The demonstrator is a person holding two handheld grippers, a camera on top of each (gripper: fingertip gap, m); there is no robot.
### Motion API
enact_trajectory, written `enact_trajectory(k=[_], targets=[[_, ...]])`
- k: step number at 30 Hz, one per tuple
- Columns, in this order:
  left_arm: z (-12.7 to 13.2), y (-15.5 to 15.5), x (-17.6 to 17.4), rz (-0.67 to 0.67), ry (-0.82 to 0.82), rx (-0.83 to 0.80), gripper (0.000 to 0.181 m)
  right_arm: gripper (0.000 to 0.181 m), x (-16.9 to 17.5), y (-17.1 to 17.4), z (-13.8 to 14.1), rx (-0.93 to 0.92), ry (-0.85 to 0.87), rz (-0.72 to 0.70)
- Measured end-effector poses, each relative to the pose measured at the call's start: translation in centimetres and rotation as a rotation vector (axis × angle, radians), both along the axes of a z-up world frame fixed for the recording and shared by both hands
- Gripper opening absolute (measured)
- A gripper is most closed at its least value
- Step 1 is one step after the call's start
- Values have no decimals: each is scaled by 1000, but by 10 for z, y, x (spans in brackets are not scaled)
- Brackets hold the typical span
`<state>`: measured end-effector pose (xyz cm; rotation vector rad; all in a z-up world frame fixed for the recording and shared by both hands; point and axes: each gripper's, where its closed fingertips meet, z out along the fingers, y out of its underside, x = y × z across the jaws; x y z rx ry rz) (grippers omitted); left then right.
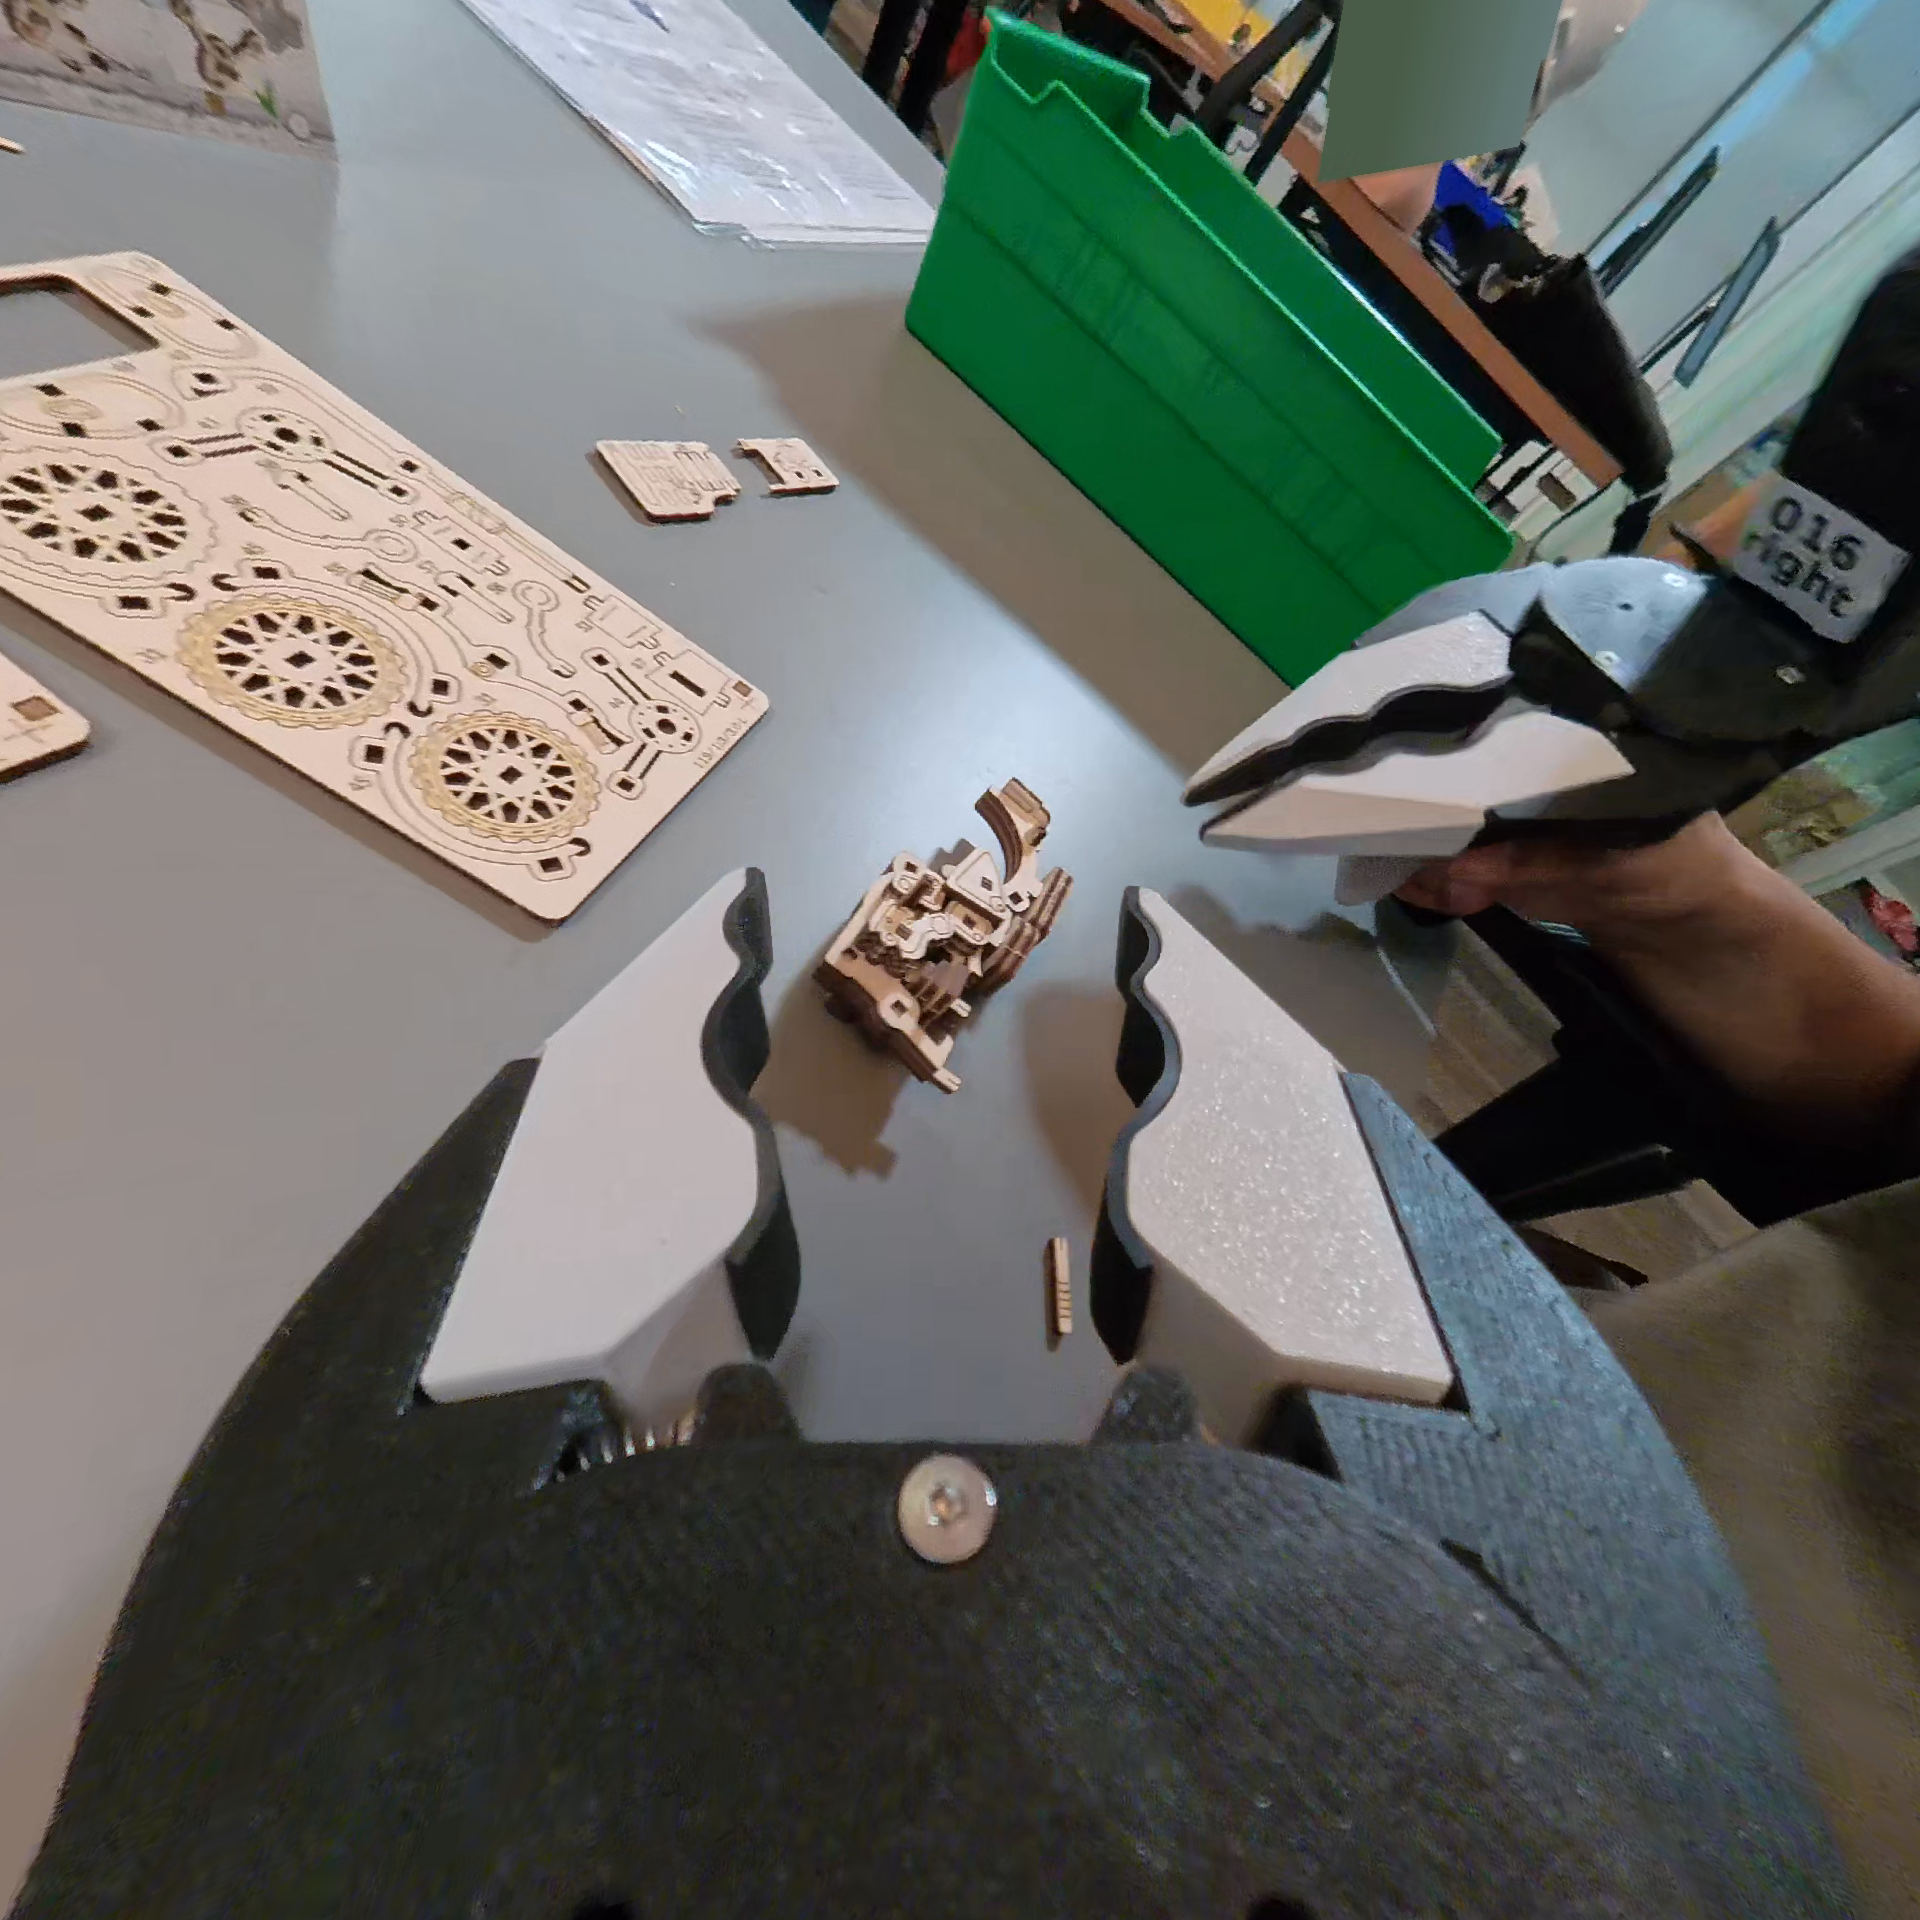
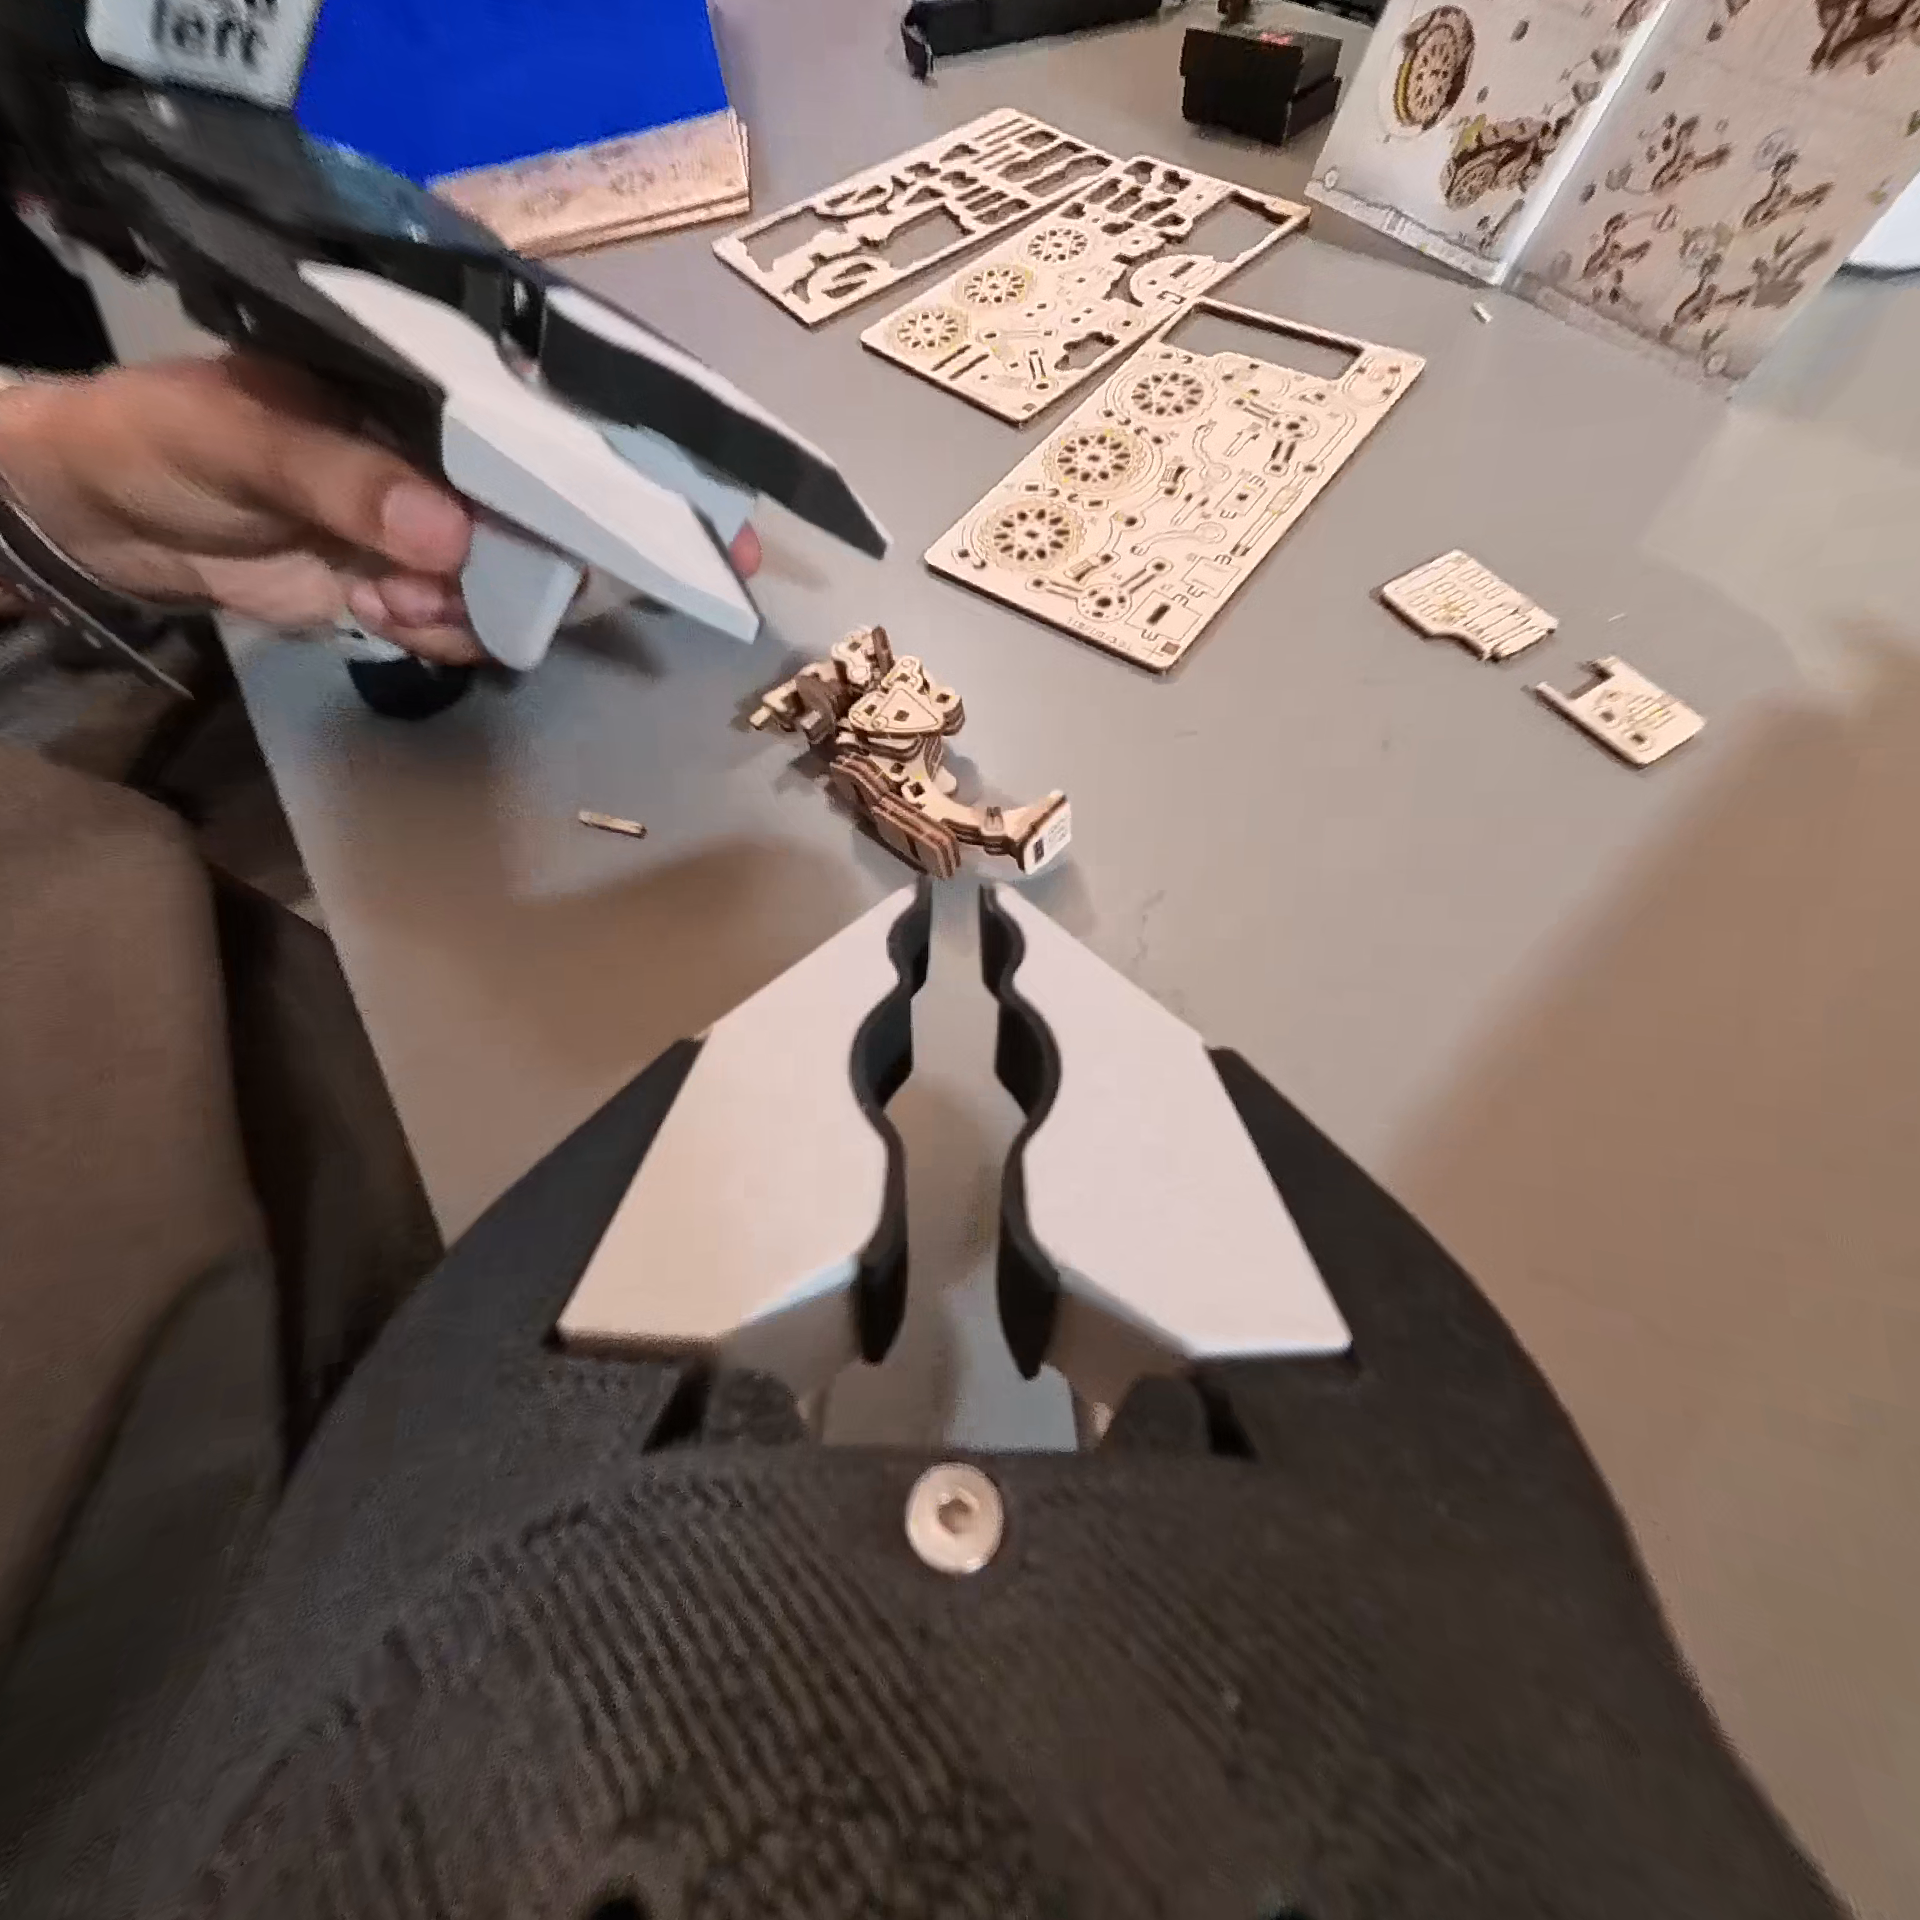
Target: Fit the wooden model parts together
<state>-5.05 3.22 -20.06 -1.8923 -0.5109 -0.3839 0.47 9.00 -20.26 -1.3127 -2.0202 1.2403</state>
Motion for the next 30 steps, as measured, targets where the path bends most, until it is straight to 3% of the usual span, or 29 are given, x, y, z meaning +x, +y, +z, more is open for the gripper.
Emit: enact_trajectory(k=[7,12,16,20,24,30], targets=[[-6,-7,-13,16,26,-60,63,23,-4,-9,-8,420,184,63],[-8,-9,-22,45,-2,-58,59,35,-20,-26,-12,610,262,159],[-11,-10,-22,39,-85,-47,58,53,-32,-36,-25,567,165,215],[-13,-9,-18,11,-143,-37,58,42,-43,-38,-33,599,73,290],[-8,-8,-17,-1,-159,-4,59,17,-42,-37,-40,495,-84,308],[1,-5,-15,-28,-145,52,60,16,-39,-35,-21,90,-204,214]])
